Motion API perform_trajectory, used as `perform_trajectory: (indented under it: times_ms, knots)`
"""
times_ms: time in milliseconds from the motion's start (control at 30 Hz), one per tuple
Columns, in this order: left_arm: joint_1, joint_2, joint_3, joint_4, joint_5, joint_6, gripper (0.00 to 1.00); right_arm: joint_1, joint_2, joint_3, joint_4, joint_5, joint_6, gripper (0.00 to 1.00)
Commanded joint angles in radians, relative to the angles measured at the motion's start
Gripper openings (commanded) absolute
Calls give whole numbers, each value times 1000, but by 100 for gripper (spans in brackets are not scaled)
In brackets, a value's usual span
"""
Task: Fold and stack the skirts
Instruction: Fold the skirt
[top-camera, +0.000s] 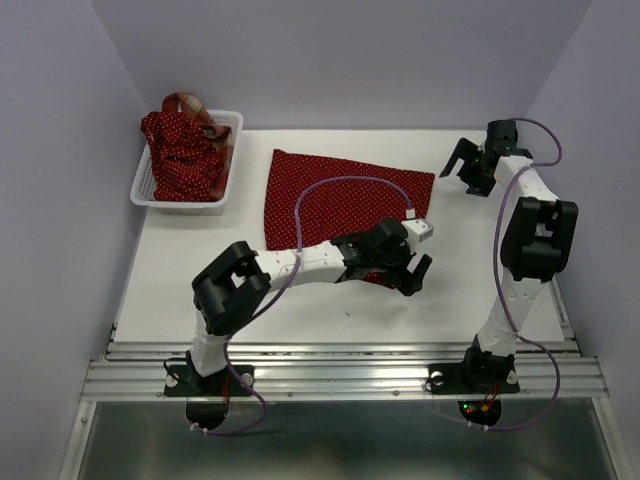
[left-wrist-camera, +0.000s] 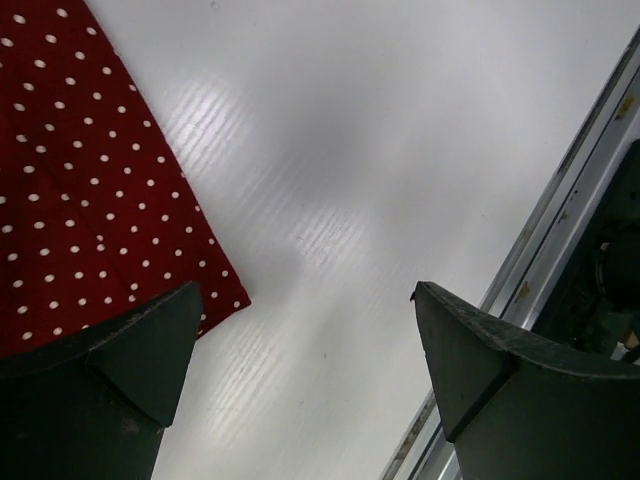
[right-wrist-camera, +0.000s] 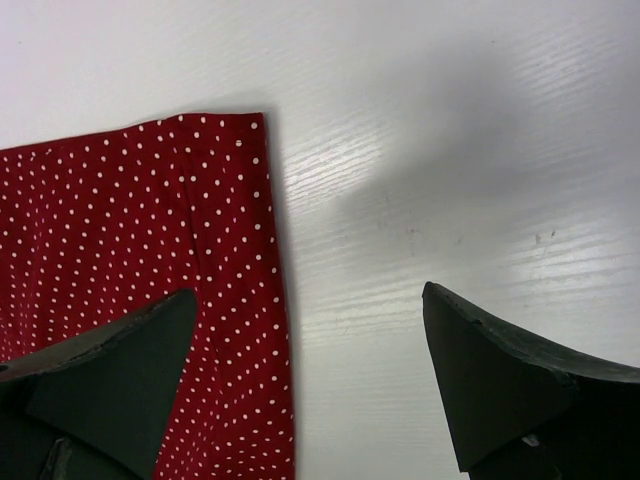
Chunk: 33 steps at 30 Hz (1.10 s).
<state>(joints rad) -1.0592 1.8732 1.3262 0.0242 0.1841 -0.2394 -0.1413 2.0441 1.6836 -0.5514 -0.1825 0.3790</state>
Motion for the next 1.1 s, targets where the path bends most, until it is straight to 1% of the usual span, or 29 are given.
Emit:
perform_trajectory:
  times_ms: [0, 133, 267, 367, 467, 500, 533, 567, 633, 767, 900, 933, 967, 1067]
  knots:
    - [-7, 75, 126, -23, 12, 38, 99, 8, -4, 50, 18, -40, -32, 100]
    - [-8, 122, 151, -67, -1, 40, 99, 8, 5, 54, 16, -52, -34, 100]
    - [-10, 149, 153, -96, -93, 54, 99, 8, 13, 53, 15, -69, -37, 100]
    - [-10, 164, 168, -130, -129, 68, 99, 8, 13, 54, 16, -67, -38, 100]
    - [-12, 176, 168, -147, -130, 83, 95, 8, 19, 59, 16, -72, -37, 100]
    - [-12, 179, 166, -151, -126, 89, 93, 8, 21, 59, 16, -71, -37, 100]
    - [-12, 181, 163, -155, -123, 95, 88, 8, 22, 60, 18, -71, -35, 100]
    - [-13, 181, 157, -155, -121, 106, 88, 8, 27, 64, 16, -71, -35, 100]
    - [-18, 178, 137, -150, -120, 117, 82, 8, 28, 64, 16, -69, -35, 100]
    - [-25, 188, 125, -150, -136, 121, 77, 8, 39, 73, 16, -69, -31, 100]
    - [-33, 207, 133, -147, -173, 112, 69, 8, 48, 77, 18, -80, -32, 100]
    - [-36, 211, 134, -147, -198, 114, 63, 8, 50, 79, 18, -83, -35, 100]
    - [-38, 216, 140, -150, -215, 114, 62, 8, 51, 79, 16, -81, -35, 100]
    - [-56, 237, 154, -170, -250, 121, 48, 8, 59, 82, 18, -86, -34, 100]
